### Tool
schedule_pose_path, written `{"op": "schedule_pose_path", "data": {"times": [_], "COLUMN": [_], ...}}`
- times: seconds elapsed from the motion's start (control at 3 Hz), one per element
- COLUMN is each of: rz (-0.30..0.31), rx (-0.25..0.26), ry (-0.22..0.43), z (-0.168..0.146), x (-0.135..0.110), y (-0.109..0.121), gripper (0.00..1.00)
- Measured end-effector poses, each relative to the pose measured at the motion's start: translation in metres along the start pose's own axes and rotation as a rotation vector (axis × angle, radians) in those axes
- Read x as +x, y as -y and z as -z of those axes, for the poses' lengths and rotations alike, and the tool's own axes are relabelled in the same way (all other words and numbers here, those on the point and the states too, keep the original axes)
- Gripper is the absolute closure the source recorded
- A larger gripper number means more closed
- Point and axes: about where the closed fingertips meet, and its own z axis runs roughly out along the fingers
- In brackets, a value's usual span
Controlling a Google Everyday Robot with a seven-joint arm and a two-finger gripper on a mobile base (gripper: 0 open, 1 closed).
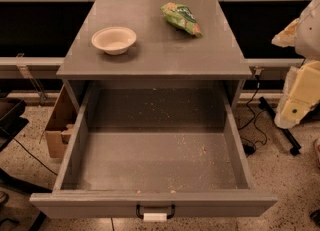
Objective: Place green rice chip bag into top drawer
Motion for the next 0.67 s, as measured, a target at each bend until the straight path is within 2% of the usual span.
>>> {"op": "schedule_pose_path", "data": {"times": [0.33, 0.67], "rz": [0.000, -0.038], "rx": [0.000, 0.022], "ry": [0.000, 0.007], "z": [0.000, -0.011], "x": [0.000, -0.005], "y": [0.000, 0.016], "gripper": [0.00, 0.00]}}
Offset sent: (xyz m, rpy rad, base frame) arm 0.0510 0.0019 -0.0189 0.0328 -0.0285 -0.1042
